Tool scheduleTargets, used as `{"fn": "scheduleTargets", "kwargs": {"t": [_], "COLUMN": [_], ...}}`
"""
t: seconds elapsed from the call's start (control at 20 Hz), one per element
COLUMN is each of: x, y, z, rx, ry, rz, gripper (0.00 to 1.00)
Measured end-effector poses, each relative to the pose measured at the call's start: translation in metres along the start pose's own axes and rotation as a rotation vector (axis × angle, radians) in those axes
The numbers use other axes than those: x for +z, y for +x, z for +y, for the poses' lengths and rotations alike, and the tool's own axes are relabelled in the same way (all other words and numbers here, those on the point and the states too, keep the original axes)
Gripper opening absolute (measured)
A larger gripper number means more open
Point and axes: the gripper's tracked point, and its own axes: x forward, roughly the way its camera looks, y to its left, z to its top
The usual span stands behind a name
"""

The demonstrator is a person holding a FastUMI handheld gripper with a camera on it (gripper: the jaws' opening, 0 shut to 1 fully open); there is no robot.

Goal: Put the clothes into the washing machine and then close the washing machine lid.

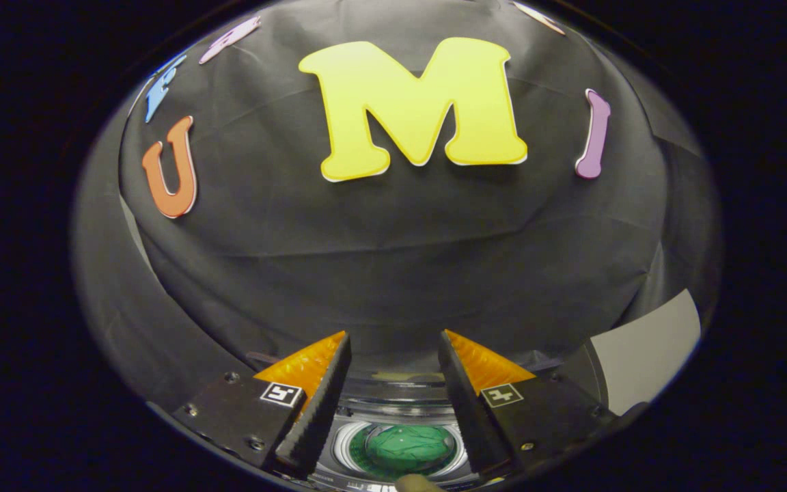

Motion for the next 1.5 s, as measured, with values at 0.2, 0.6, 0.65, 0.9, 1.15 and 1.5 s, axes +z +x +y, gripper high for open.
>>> {"fn": "scheduleTargets", "kwargs": {"t": [0.2,0.6,0.65,0.9,1.15,1.5], "x": [-0.006,-0.034,-0.04,-0.045,-0.046,-0.048], "y": [0.03,0.069,0.073,0.074,0.071,0.07], "z": [0.002,0.0,-0.001,-0.003,-0.003,-0.003], "rx": [-0.043,-0.094,-0.095,-0.08,-0.089,-0.094], "ry": [-0.031,-0.072,-0.063,-0.039,-0.04,-0.061], "rz": [0.062,0.177,0.196,0.193,0.175,0.141], "gripper": [0.81,0.81,0.81,0.82,0.82,0.82]}}
